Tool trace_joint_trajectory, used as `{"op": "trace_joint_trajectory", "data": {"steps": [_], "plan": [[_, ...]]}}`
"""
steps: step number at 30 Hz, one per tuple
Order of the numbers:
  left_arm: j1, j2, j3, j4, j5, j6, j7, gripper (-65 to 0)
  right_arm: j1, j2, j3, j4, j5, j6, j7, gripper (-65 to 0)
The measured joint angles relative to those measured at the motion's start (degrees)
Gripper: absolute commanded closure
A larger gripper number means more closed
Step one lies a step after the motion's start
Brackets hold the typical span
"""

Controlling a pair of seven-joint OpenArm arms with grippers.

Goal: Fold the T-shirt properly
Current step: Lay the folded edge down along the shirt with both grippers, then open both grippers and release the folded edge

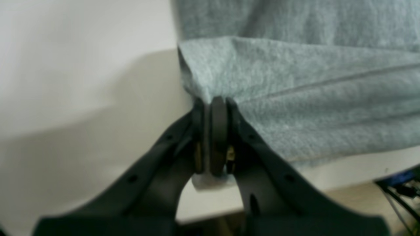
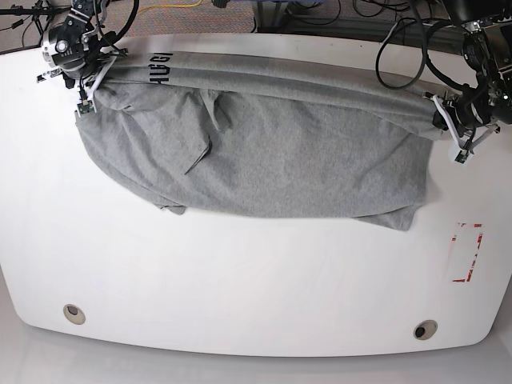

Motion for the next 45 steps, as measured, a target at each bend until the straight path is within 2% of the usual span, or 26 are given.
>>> {"op": "trace_joint_trajectory", "data": {"steps": [2,4,6,9,10,11,14,18,22,28,40,45], "plan": [[-0.2,-0.7,0.5,-1.6,0.0,0.0,-0.7,-3.2,0.1,0.1,0.0,-0.3,0.0,0.0,0.0,-4.1],[-0.4,-0.9,0.8,-2.9,0.0,0.0,-0.6,-10.0,0.1,0.2,0.0,-0.5,0.0,0.0,0.0,-11.9],[-0.9,-1.0,1.1,-3.9,0.4,0.0,-0.5,-17.8,0.1,0.3,0.0,-0.6,0.0,0.0,0.1,-20.0],[-1.6,-1.2,1.3,-4.8,0.7,0.1,-0.5,-33.8,0.1,0.3,0.0,-0.6,-0.5,0.0,0.0,-34.9],[-2.0,-1.4,1.3,-4.9,0.6,0.1,-0.4,-36.7,0.1,0.3,0.0,-0.5,-0.4,0.0,0.0,-37.6],[-2.1,-1.4,1.3,-4.9,0.6,0.2,-0.6,-39.3,0.1,0.3,0.0,-0.5,-0.5,0.0,0.0,-40.7],[-2.4,-1.6,1.3,-4.7,0.6,0.9,-0.6,-39.7,0.1,0.3,0.0,-0.1,-0.5,0.0,-0.1,-45.7],[-2.5,-1.4,1.5,-3.9,0.7,2.0,-0.3,-39.7,0.1,0.3,0.0,1.4,-0.5,0.0,0.0,-46.6],[-4.2,-1.4,1.5,-1.2,0.7,2.2,3.0,-39.7,0.4,0.2,0.0,2.5,-0.2,0.0,0.0,-46.6],[-7.7,-1.2,1.5,4.5,0.2,2.2,5.9,-39.7,2.0,0.4,0.0,2.7,5.3,-0.1,-0.6,-46.6],[-7.2,5.6,1.3,15.7,0.2,2.2,7.1,-39.6,6.8,0.2,-0.3,2.8,12.9,-0.1,-0.8,-46.6],[-4.5,6.6,1.4,16.0,0.2,2.2,7.0,-39.6,6.7,0.2,-0.4,2.8,13.4,-0.1,-0.7,-46.6]]}}
